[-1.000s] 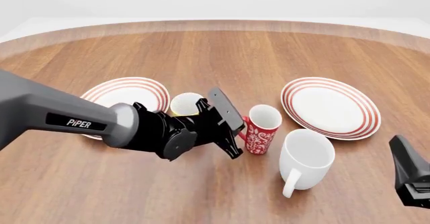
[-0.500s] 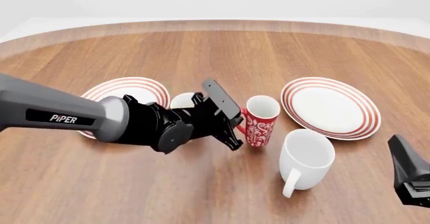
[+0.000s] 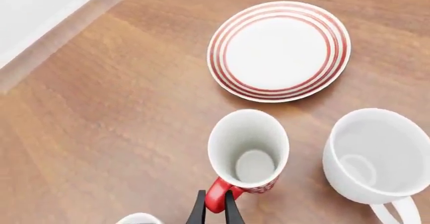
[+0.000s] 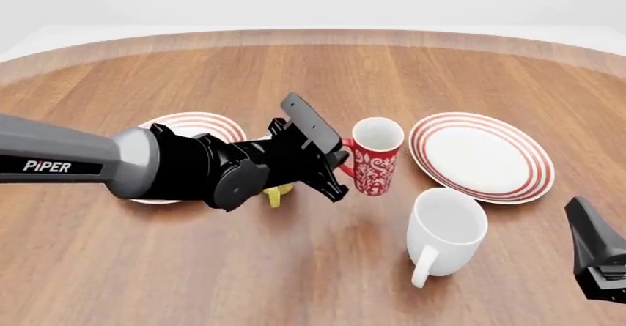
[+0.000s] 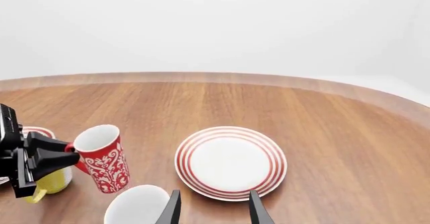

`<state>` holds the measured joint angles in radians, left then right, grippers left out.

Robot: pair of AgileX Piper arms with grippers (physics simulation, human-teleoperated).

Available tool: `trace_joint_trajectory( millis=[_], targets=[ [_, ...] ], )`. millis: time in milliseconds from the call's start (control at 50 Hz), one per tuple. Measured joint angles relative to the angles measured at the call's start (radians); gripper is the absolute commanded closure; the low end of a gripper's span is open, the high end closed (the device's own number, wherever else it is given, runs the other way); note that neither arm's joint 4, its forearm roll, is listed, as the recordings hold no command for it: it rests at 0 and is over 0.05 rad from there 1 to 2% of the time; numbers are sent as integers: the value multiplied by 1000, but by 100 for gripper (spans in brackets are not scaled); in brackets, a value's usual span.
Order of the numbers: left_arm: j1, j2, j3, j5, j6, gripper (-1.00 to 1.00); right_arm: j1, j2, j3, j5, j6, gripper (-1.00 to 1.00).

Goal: Put the red mug on the left plate.

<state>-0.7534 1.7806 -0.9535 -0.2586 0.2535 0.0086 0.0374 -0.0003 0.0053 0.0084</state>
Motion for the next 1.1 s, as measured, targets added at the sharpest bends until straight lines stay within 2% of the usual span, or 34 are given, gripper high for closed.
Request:
trace_joint_trajectory(
  millis=[1100],
  targets=[
    [115,-129,6,25,-22,100,1,14,0,-12,-1,-100]
  ],
)
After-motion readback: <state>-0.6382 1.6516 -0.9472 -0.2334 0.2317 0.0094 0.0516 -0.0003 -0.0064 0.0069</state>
